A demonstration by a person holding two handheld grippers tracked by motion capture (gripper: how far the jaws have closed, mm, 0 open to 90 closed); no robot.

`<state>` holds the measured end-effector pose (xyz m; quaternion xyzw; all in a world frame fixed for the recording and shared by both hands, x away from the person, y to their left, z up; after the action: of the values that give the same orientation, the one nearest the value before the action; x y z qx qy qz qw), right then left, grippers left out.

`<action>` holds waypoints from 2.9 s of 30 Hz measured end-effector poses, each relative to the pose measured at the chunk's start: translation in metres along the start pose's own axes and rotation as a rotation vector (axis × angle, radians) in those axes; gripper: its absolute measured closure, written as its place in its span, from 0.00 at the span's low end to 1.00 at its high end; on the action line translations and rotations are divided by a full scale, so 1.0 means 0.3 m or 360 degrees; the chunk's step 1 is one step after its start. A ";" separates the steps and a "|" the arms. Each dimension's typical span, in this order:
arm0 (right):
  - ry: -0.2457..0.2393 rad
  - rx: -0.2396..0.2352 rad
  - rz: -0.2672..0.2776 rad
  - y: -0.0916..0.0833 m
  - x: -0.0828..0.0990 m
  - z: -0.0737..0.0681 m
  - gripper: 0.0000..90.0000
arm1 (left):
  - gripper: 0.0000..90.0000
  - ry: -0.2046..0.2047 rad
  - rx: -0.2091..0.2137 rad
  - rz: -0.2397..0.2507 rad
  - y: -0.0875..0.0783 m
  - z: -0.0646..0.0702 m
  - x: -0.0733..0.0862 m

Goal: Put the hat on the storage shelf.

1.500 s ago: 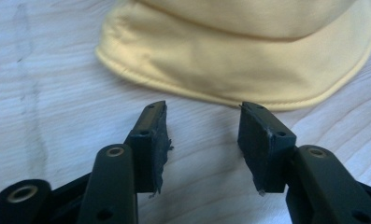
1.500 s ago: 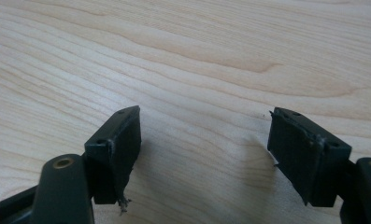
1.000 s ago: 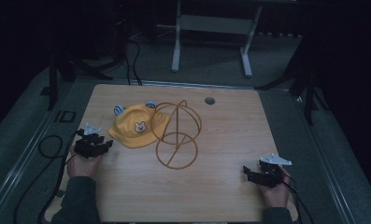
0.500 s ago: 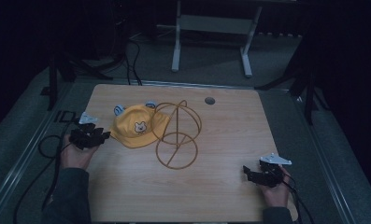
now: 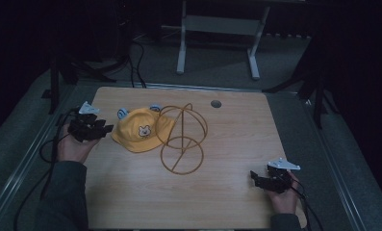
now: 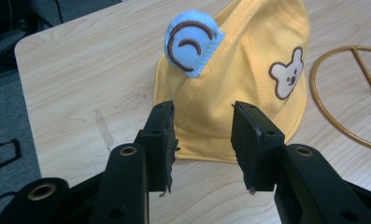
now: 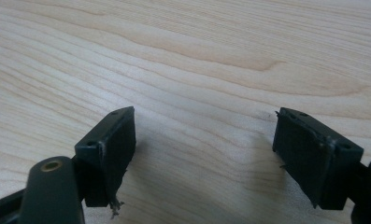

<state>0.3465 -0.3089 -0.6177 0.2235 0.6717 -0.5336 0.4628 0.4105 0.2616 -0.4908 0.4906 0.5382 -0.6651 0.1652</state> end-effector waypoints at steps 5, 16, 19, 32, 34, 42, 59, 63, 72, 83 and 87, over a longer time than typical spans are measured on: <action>0.0002 0.0000 -0.0001 0.000 0.000 0.000 0.24 | 0.68 0.0032 0.0031 -0.0030 0.001 0.001 -0.035; 0.0001 0.0000 0.0000 0.000 0.000 0.000 0.24 | 0.69 0.0050 0.0114 -0.0088 0.008 0.010 -0.063; 0.0001 0.0000 -0.0001 0.000 0.000 0.000 0.24 | 0.70 0.0049 0.0123 -0.0104 0.008 0.008 -0.066; 0.0001 0.0001 0.0000 0.000 0.000 0.000 0.24 | 0.67 0.0099 0.0135 -0.0167 0.015 0.005 -0.123; 0.0001 0.0002 0.0000 0.000 0.000 0.000 0.24 | 0.66 0.0107 0.0145 -0.0174 0.017 0.008 -0.133; 0.0002 0.0003 -0.0001 0.000 0.000 0.001 0.23 | 0.66 0.0155 0.0190 -0.0227 0.036 0.022 -0.157; 0.0004 0.0005 -0.0001 0.001 0.000 0.001 0.23 | 0.65 0.0262 0.0334 -0.0287 0.083 0.079 -0.215; 0.0004 0.0005 -0.0001 0.000 0.000 0.001 0.23 | 0.65 0.0279 0.0342 -0.0301 0.098 0.085 -0.228; 0.0004 0.0005 -0.0001 0.001 0.000 0.001 0.23 | 0.59 0.0287 0.0318 -0.0339 0.143 0.092 -0.254; 0.0004 0.0005 -0.0001 0.000 0.000 0.001 0.23 | 0.53 0.0363 0.0297 -0.0438 0.215 0.116 -0.271; 0.0004 0.0005 -0.0001 0.000 0.000 0.001 0.23 | 0.49 0.0361 0.0301 -0.0453 0.241 0.120 -0.269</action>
<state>0.3467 -0.3092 -0.6178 0.2247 0.6716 -0.5344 0.4615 0.4850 0.1785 -0.4660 0.4947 0.5523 -0.6699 -0.0388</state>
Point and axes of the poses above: each handheld gripper's, and its own axes: y roughly forward along the jaws, x roughly out of its underside, z roughly to its right, the point moved 7 cm from there along y, roughly forward along the jaws, and after that the axes turned 12 degrees about z, right-handed, at the moved point
